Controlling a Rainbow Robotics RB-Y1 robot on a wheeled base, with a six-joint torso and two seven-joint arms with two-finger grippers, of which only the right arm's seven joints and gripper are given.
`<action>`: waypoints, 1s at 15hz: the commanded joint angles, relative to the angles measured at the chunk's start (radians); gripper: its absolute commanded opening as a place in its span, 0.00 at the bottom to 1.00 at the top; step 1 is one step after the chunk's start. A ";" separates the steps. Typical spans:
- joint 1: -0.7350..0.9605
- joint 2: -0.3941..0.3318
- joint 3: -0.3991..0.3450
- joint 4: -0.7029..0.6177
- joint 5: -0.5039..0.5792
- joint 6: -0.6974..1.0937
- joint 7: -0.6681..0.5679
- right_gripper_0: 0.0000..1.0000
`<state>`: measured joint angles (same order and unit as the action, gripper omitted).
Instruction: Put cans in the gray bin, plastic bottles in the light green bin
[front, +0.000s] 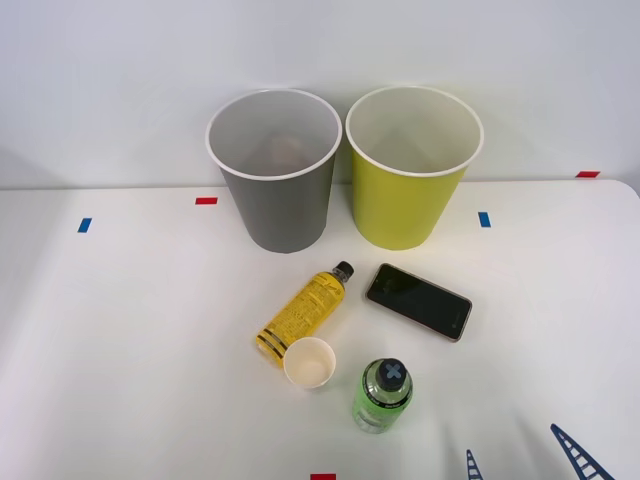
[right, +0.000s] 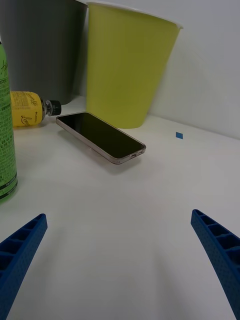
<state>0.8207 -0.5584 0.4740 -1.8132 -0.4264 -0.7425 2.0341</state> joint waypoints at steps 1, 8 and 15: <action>0.000 0.000 0.000 0.000 0.000 0.000 0.000 1.00; 0.000 0.000 0.000 0.000 0.000 0.000 0.000 1.00; 0.000 0.000 0.000 0.000 0.000 0.000 0.000 1.00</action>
<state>0.8207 -0.5584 0.4740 -1.8132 -0.4264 -0.7425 2.0340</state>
